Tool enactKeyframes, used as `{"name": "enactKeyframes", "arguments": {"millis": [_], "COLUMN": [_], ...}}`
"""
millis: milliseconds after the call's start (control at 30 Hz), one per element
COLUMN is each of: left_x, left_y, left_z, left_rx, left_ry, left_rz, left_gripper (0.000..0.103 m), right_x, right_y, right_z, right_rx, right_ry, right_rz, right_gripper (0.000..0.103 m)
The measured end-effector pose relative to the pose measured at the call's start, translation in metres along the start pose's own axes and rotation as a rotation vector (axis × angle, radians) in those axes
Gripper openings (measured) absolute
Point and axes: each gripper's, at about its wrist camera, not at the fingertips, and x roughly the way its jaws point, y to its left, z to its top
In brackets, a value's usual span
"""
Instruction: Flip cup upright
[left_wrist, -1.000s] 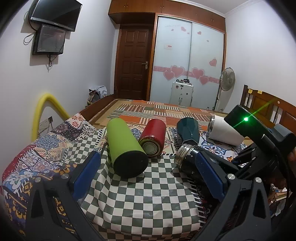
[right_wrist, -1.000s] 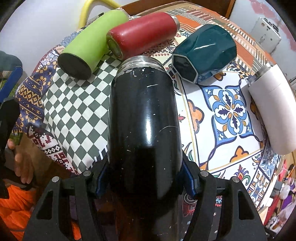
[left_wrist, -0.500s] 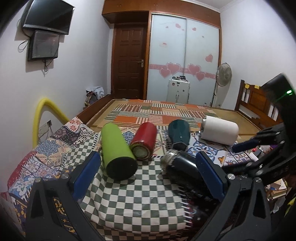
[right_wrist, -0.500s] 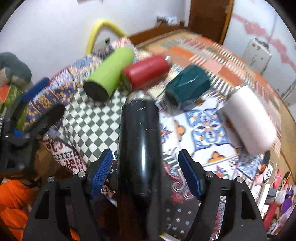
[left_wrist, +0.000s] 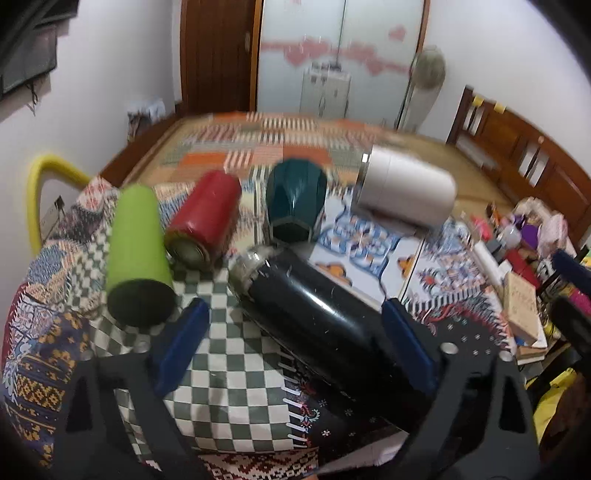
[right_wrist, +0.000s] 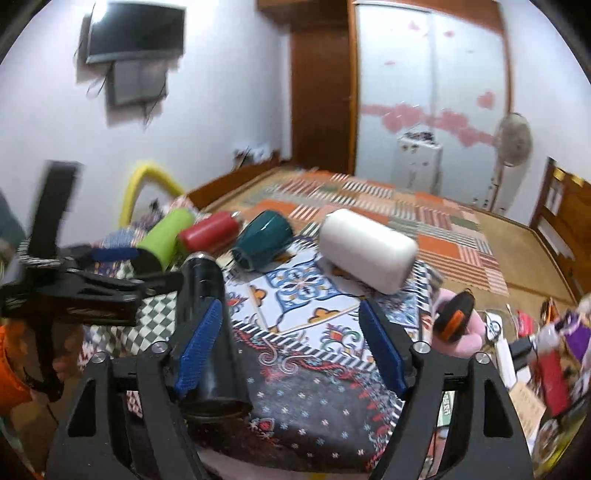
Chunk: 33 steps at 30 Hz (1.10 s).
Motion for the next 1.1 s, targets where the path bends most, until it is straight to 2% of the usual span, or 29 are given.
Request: {"name": "enactKeyframes", "arguments": {"millis": [67,167,333,533,667,800,933,967,1100], "left_x": [0.01,0.014,0.032,0.037,0.038,0.037,0.038,0.037,0.034], "left_y": [-0.001,-0.002,-0.005,-0.02,-0.027,-0.033,-0.036,-0.035,-0.033], "left_z": [0.0,0.003,0.006,0.011,0.015,0.02,0.024,0.024,0.018], "left_rx": [-0.014,-0.024,-0.059,0.004,0.041,0.085,0.117,0.119,0.113], "left_ry": [0.039,0.053,0.147,0.13,0.109,0.084,0.096,0.108,0.123], "left_rz": [-0.009,0.002,-0.033,0.009,0.022,0.01,-0.001,0.007,0.103], "left_gripper": [0.092,0.092,0.093,0.091,0.086,0.078,0.077,0.077,0.093], "right_x": [-0.007,-0.013,-0.013,-0.007,-0.001,0.002,0.001,0.0,-0.003], "right_y": [-0.003,-0.008,-0.017,-0.02,-0.014,-0.012,-0.014,-0.015,-0.016], "right_z": [-0.004,-0.009,-0.015,-0.018,-0.019,-0.021,-0.022,-0.023,-0.023], "right_rx": [0.021,0.051,0.092,0.11,0.09,0.084,0.107,0.109,0.11], "right_ry": [-0.04,-0.095,-0.12,-0.108,-0.089,-0.08,-0.081,-0.082,-0.084], "right_rz": [-0.013,-0.02,0.004,0.05,0.065,0.07,0.085,0.086,0.084], "right_gripper": [0.077,0.082,0.084,0.084,0.085,0.085,0.085,0.085,0.085]}}
